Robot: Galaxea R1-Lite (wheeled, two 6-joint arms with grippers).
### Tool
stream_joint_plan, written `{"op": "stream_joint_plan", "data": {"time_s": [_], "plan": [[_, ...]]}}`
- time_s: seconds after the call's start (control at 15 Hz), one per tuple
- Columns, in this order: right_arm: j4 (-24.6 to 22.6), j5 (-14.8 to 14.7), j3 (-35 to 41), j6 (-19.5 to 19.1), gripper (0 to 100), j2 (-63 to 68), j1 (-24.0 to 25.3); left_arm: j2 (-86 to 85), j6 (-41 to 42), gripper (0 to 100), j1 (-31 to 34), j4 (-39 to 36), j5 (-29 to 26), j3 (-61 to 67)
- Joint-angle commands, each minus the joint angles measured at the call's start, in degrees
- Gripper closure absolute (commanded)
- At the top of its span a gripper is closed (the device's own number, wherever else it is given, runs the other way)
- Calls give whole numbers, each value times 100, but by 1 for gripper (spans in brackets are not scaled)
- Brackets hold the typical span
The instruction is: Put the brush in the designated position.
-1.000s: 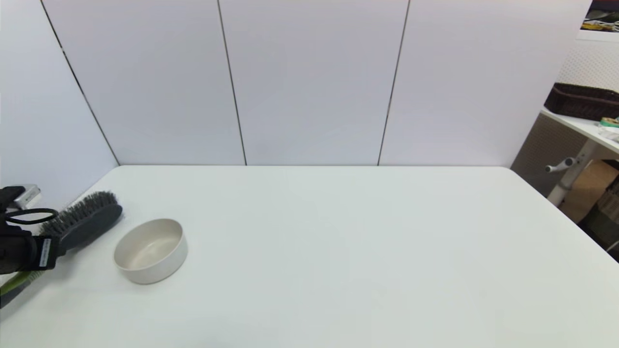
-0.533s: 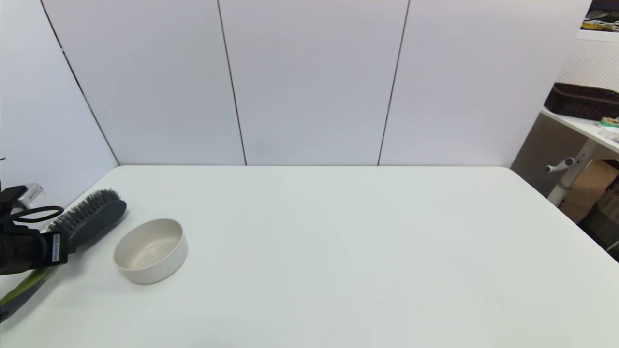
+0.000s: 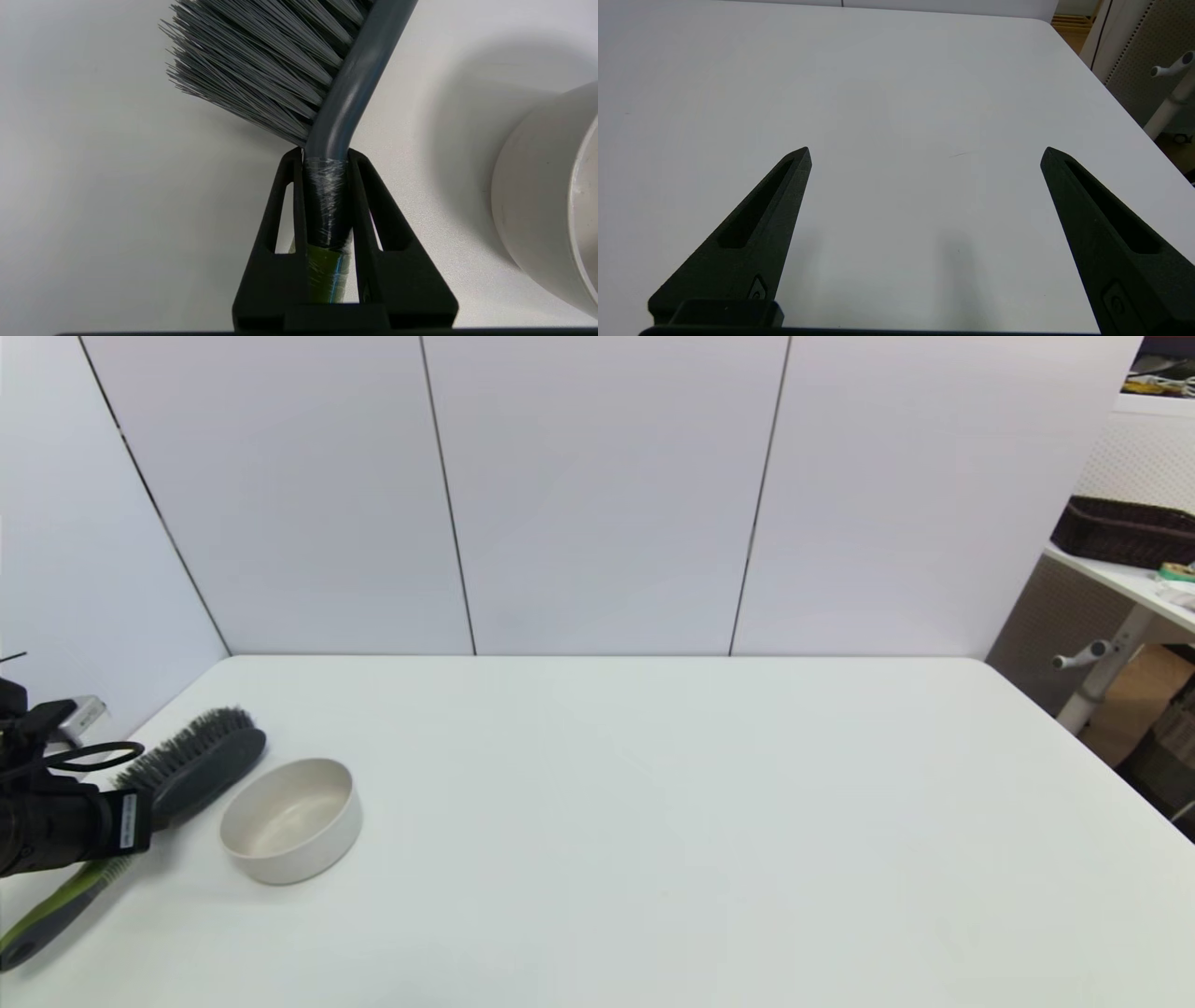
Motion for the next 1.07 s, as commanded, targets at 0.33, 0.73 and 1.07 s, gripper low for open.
{"op": "stream_joint_plan", "data": {"time_s": [0.33, 0.73, 1.07], "plan": [[2, 3, 9, -4, 0, 7, 1, -18, -108, 0, -216, -413, -16, -7], [2, 3, 9, -4, 0, 7, 1, -54, -178, 0, -286, -422, 2, -104], [2, 3, 9, -4, 0, 7, 1, -1012, 411, 0, -365, 1486, 274, -3215]]}}
